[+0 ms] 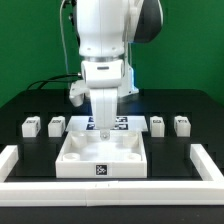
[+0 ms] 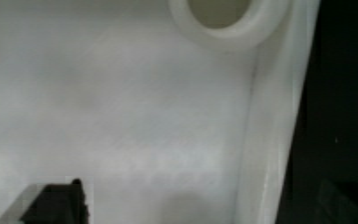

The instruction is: Assemble square table

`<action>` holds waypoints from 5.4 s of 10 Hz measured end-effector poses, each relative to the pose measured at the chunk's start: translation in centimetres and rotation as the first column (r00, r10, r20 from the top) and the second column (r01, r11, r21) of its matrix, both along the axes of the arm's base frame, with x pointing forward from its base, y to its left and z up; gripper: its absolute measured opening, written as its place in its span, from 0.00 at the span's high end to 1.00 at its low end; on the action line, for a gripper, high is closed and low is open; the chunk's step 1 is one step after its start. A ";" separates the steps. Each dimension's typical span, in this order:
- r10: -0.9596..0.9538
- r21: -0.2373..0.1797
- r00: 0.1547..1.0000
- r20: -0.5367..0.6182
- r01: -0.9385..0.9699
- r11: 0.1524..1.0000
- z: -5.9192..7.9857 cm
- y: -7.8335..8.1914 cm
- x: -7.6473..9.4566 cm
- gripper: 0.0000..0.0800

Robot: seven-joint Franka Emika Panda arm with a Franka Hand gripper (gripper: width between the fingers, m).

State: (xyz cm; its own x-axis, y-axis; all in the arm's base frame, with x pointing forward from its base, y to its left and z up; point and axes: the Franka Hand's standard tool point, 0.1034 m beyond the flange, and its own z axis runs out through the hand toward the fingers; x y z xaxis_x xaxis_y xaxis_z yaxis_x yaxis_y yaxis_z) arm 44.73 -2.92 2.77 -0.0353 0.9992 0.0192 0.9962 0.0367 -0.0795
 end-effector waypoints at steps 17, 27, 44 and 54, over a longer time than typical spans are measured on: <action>-0.033 0.007 0.999 0.022 0.033 0.999 -1.9 -0.3 -0.2 0.93; -0.080 0.050 0.995 0.059 0.077 0.996 -2.4 7.4 4.7 0.93; -0.093 0.053 0.994 0.056 0.090 0.995 -2.2 9.2 4.9 0.19; -0.538 0.032 0.841 0.058 0.537 0.843 2.5 13.8 3.5 0.19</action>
Offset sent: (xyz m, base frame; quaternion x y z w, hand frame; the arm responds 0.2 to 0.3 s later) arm 0.0000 0.0000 0.0000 0.0000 0.0000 0.0000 1.0000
